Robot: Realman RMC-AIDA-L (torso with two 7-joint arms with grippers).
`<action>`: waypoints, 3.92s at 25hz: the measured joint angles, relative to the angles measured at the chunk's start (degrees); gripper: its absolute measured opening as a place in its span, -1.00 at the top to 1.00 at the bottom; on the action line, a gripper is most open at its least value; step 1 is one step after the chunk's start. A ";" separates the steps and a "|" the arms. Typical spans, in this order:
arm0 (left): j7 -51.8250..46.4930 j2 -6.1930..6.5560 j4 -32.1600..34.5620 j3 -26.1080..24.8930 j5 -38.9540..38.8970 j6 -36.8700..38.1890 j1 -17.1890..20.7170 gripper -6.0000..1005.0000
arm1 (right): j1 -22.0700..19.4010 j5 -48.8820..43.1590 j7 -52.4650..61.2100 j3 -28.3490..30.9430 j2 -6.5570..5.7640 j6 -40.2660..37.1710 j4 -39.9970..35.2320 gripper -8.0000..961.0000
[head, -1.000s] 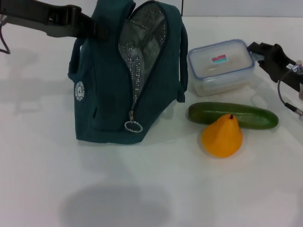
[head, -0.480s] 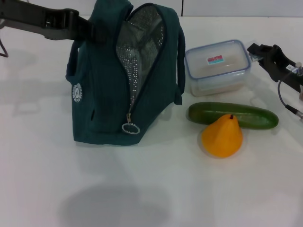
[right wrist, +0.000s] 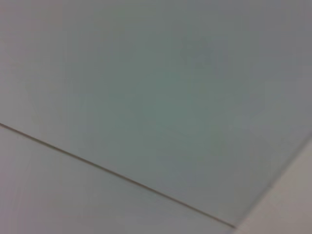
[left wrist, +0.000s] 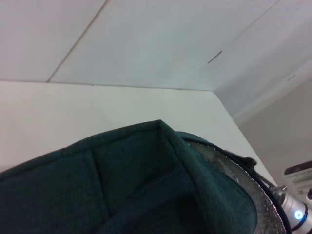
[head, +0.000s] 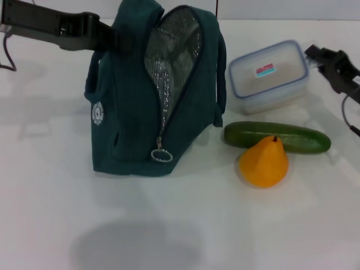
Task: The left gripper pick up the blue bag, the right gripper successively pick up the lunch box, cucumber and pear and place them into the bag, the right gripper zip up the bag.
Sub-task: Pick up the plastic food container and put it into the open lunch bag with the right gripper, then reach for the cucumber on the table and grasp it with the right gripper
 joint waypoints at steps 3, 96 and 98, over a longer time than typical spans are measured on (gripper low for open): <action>0.39 0.02 -1.98 -0.07 0.00 -0.20 0.01 0.91 | -2.10 1.79 -0.16 0.62 0.00 -4.67 -1.35 0.79; 3.25 -0.89 -5.51 0.51 -6.44 -3.48 2.71 0.91 | 10.74 -52.12 19.32 -16.95 -21.24 -27.43 -39.89 -0.48; 3.24 -0.90 -5.52 0.51 -6.44 -3.49 2.70 0.91 | 12.55 -63.36 19.39 -16.92 -19.78 -30.24 -44.85 -0.49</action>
